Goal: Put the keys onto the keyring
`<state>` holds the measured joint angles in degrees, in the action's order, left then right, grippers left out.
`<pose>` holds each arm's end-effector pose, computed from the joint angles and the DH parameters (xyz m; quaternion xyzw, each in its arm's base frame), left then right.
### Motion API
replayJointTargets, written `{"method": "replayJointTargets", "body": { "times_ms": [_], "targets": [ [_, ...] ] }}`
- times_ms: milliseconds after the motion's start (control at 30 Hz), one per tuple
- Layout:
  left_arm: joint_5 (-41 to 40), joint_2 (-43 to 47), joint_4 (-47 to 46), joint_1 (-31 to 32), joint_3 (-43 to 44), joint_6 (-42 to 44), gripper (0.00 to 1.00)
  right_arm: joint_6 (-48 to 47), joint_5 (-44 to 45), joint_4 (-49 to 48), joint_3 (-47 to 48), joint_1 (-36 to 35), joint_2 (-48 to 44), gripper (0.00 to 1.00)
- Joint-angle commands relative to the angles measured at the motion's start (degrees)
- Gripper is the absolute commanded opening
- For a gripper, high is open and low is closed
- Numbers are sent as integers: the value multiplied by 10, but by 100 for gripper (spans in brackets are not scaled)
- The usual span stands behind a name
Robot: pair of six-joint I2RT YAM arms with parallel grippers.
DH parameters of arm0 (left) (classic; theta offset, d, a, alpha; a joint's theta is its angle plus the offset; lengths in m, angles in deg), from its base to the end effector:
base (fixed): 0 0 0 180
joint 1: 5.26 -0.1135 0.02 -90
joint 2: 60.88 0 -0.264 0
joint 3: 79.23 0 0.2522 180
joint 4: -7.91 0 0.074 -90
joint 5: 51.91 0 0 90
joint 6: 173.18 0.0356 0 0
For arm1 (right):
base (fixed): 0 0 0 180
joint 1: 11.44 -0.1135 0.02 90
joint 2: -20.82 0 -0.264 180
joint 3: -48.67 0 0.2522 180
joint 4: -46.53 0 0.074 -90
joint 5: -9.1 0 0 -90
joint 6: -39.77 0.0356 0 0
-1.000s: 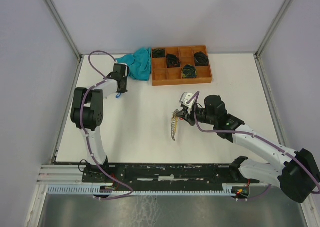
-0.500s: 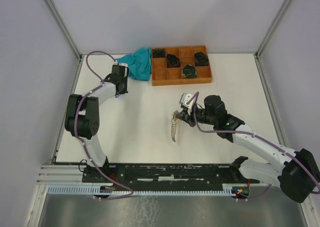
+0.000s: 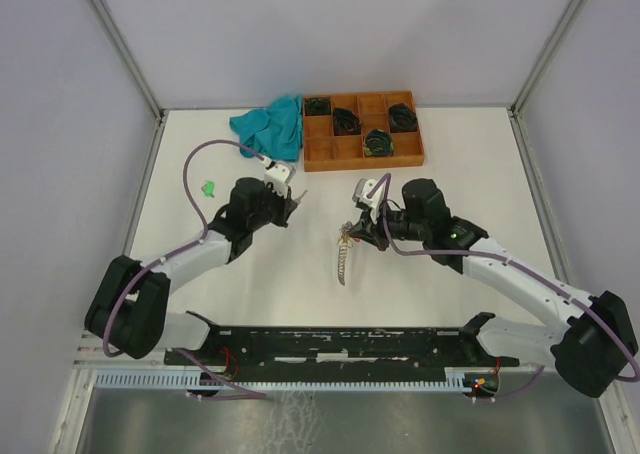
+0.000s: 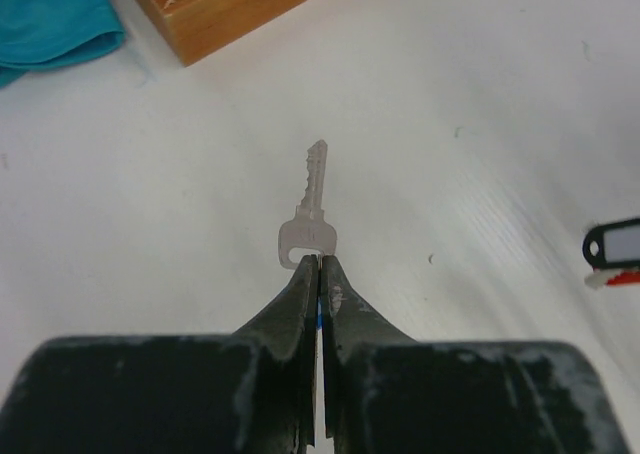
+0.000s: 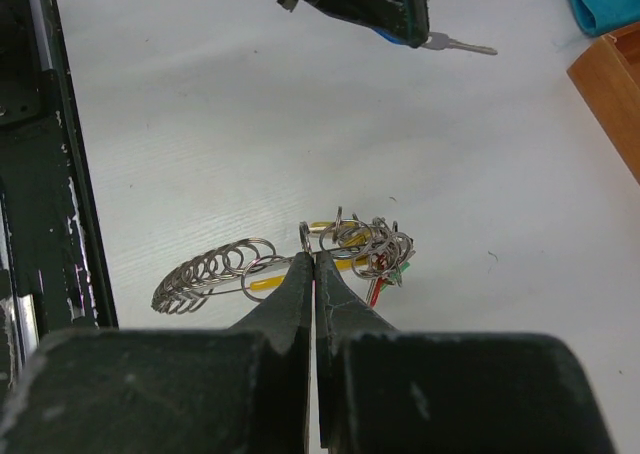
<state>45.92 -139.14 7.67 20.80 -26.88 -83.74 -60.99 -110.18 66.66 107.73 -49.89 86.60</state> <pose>0.2598 -0.1325 0.2144 0.2218 0.8157 -0.1785 0.5035 0.1896 0.1728 0.2773 -0.4635 0.6943 0.3303 0.4404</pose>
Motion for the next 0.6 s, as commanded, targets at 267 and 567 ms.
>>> {"method": "replayJointTargets", "body": {
  "times_ms": [267,567],
  "targets": [
    [312,43,-254,-3,-129,92,3,-12,51,-3,9,2,-59,1],
    [202,13,-106,88,-103,122,6,-2,60,74,27,2,-40,1]
  ]
}}
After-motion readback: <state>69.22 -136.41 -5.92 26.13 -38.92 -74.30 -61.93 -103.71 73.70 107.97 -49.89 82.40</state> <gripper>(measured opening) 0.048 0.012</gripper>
